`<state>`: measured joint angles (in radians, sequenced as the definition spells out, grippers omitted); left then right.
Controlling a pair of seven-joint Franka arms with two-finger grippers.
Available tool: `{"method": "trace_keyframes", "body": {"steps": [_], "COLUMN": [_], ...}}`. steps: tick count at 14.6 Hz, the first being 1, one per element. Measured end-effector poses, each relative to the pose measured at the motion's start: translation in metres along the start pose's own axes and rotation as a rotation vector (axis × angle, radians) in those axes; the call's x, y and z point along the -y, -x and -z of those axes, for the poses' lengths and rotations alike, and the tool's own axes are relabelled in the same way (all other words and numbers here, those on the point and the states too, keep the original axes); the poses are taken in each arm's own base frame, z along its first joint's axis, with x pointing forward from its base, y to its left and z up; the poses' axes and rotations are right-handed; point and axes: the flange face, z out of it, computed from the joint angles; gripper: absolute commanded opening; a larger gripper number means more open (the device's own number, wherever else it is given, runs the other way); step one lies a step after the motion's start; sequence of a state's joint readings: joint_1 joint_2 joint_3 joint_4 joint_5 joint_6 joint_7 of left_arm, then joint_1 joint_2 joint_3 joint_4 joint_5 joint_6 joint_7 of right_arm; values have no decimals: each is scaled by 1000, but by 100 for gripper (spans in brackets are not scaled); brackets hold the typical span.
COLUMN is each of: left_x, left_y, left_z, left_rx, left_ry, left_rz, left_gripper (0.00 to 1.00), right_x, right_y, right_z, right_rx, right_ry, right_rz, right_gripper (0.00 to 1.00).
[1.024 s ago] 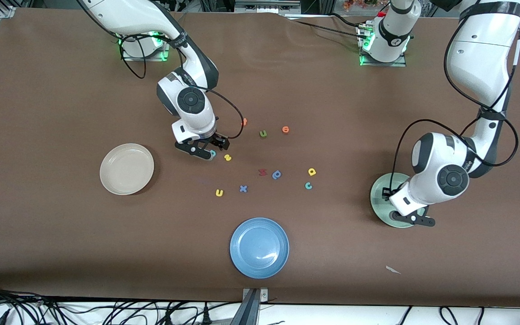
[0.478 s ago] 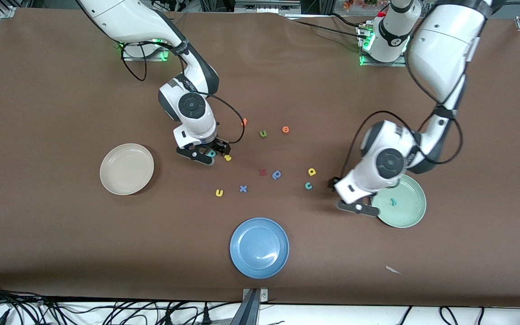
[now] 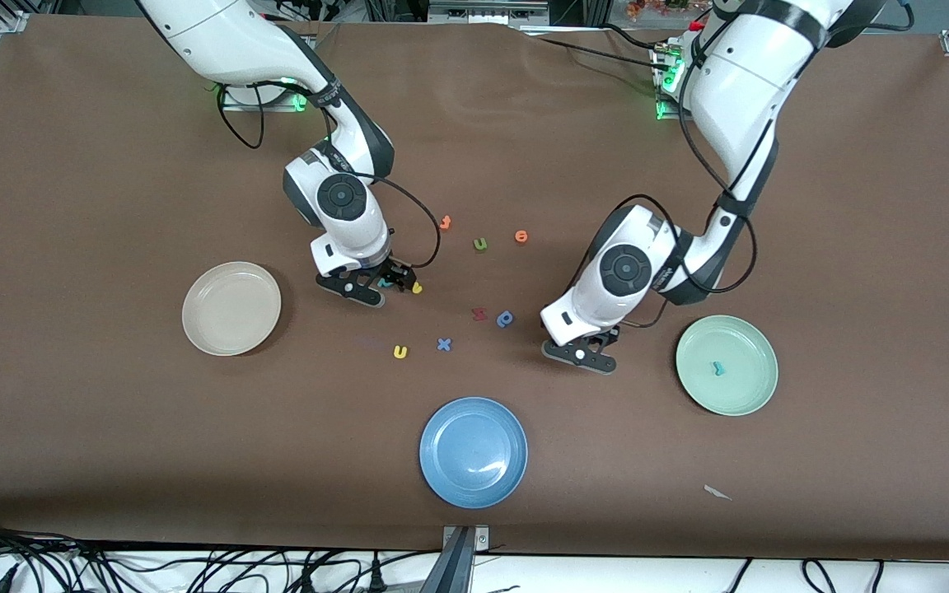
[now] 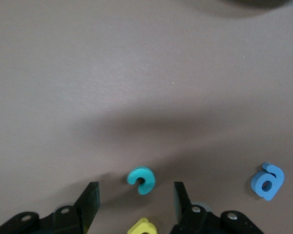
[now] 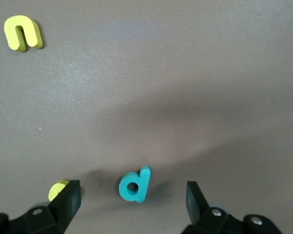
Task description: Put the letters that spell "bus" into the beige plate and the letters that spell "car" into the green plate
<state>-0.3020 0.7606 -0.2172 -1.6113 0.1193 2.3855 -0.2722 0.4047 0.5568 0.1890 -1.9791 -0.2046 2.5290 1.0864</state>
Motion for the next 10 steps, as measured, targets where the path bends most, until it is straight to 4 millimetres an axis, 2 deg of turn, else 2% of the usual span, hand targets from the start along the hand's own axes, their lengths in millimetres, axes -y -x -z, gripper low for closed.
{"method": "trace_keyframes", "body": {"steps": [2, 4, 7, 10], "left_x": [0, 0, 1, 3], "left_y": [1, 2, 1, 0], "left_z": [-12, -18, -18, -16], "left_rx": [1, -4, -7, -11], "left_ry": [5, 9, 8, 6], "left_rz": [10, 19, 32, 80], "left_gripper": [63, 51, 12, 9], "right_x": [-2, -4, -7, -9], "right_y": [3, 4, 3, 2], "right_z": [-5, -8, -11, -12], "right_rx": [2, 1, -2, -2], "right_ry": [-4, -9, -9, -7], "right_rz": [2, 4, 8, 18], "right_gripper": [92, 87, 77, 69]}}
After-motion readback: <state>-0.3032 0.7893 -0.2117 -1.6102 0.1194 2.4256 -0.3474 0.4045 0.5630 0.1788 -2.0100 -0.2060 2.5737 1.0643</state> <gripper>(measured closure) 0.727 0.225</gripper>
